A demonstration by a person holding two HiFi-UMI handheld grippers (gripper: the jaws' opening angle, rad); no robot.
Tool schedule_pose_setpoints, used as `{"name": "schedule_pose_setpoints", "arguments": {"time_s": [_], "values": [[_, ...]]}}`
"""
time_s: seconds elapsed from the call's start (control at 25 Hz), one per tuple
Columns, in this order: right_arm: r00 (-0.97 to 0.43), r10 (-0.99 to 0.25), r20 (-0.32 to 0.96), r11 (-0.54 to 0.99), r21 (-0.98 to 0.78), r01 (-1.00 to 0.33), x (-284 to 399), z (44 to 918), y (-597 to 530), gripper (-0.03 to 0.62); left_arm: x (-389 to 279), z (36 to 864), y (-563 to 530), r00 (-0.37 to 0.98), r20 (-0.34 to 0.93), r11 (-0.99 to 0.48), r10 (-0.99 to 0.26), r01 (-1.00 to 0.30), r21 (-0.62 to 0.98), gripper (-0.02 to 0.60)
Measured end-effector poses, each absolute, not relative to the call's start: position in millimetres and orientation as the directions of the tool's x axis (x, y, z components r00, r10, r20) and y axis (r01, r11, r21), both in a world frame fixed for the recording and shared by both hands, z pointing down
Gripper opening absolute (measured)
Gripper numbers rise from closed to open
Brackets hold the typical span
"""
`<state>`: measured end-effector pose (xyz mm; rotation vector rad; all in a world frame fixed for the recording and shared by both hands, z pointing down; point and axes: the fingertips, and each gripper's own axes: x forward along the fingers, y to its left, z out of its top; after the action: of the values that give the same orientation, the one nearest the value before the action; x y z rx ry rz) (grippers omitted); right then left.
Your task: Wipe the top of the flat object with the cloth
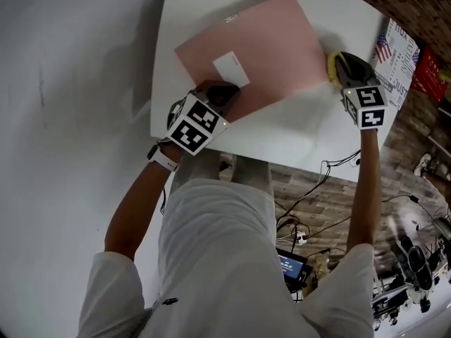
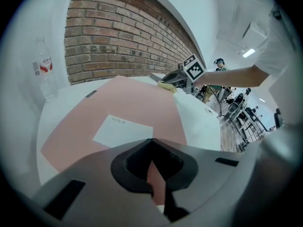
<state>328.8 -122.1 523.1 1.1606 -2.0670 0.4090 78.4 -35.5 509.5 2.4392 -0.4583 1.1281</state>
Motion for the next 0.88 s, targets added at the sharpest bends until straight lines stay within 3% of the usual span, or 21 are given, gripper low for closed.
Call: {"name": "schedule_pose_setpoints", "arguments": {"time_s": [0.88], "values": [[-0.454, -0.63, 0.63, 0.561, -0.035, -0.827, 267.9, 513.1, -278.0, 0.048, 83.8, 506.7, -31.5, 0.622, 0.777, -0.857, -0.101, -0.451, 0.249, 0.017]]}}
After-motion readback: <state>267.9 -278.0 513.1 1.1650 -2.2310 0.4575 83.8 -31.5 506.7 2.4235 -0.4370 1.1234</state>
